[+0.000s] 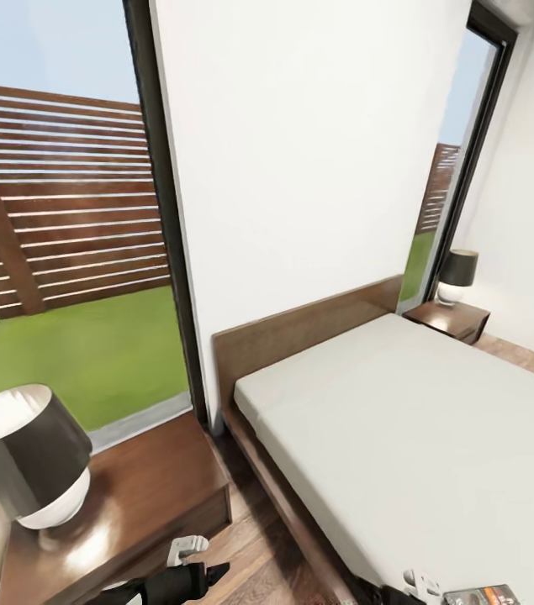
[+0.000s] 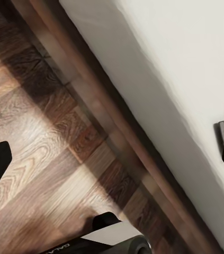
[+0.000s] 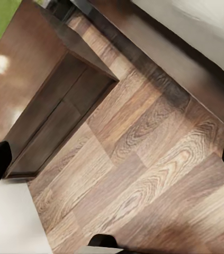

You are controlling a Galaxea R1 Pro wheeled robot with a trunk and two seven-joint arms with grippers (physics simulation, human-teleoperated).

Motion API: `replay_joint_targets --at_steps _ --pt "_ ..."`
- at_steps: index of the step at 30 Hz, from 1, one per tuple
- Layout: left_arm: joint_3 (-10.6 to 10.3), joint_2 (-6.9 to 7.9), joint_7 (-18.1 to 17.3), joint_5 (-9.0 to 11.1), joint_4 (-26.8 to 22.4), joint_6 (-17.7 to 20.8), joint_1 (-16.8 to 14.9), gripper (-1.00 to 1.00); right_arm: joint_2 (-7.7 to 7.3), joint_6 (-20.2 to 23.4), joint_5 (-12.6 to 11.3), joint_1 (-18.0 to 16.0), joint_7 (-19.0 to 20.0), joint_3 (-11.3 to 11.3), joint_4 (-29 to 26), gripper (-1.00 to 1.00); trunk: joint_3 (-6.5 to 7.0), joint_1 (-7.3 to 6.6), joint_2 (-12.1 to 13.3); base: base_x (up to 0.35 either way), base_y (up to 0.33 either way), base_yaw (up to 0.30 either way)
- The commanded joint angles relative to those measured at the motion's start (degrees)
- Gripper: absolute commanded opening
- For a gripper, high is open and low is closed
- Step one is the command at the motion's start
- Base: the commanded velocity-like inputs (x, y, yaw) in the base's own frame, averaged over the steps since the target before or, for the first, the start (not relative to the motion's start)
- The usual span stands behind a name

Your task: In the bedroom, move the book from the bed onto either nightstand, and place the two sandals side by side next to the bed.

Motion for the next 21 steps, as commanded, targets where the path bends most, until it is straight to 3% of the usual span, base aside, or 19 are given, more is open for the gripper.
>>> replay_joint_targets --at_steps 1,21 --pt "-0.48 0.02 -0.12 0.33 0.00 -0.22 -0.04 1.00 -0.03 -0.11 -0.54 -0.08 0.17 0.28 0.12 1.00 -0.13 0.04 -0.13 0.000 0.000 -0.243" --pt "-0.49 0.02 -0.07 0.33 0.00 -0.22 -0.04 1.00 -0.03 -0.11 -0.53 -0.07 0.14 0.33 0.12 1.00 -0.13 0.04 -0.13 0.000 0.000 -0.243"
